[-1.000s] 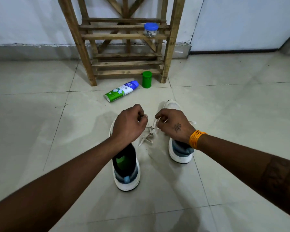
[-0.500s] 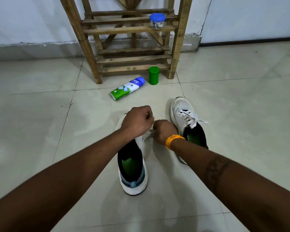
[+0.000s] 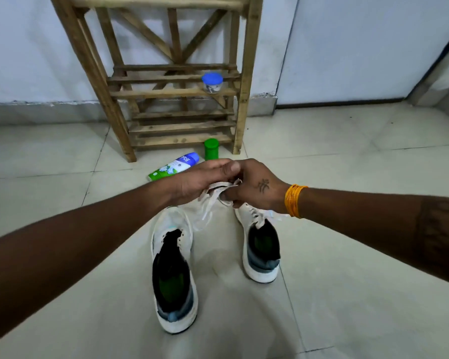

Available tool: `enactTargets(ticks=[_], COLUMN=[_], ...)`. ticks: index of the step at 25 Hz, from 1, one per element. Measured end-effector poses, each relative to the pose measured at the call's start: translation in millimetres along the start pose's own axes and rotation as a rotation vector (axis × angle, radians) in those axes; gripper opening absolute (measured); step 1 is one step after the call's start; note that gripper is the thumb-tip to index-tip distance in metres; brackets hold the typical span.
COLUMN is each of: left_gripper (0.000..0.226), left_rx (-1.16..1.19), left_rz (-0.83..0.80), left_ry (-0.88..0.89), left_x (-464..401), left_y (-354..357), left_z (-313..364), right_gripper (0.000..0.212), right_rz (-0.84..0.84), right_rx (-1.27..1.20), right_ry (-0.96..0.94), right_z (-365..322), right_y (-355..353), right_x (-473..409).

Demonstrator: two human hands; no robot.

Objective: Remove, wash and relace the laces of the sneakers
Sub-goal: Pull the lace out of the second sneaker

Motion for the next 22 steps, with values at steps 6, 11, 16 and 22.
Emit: enactTargets(ticks=[6,11,16,22], left_gripper=[0.032,0.032,0.060,0.023], left_rx=[-0.114,-0.334,-0.252,0.299], left_rz=[-0.193,0.003,0.247,0.656], left_ry=[-0.161,-0.166,-0.164,-0.137], left_x=[-39,-72,-90,-137], left_y=[31,57,86,144], left_z=[56,55,13,-11], right_gripper=[0.019,0.022,0.023,0.016], right_rz=[0.295,0.506,0.607,0.696], right_rx=[-0.167,-0.341,-0.506,-0.734], right_ry=[-0.022,0.018,0.090,0.091], right_z=[-32,25,98,149], right_y=[-86,-122,-123,-119], right_x=[39,75,105,121])
Point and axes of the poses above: each hand's wrist, its own x-axis away from the middle knuckle, its own y-axis out of the palm, z = x × y, the point moved 6 cm from there along -x, towards the middle knuckle, and after that the axes turned 10 degrees about -x, right-handed, at the moved point
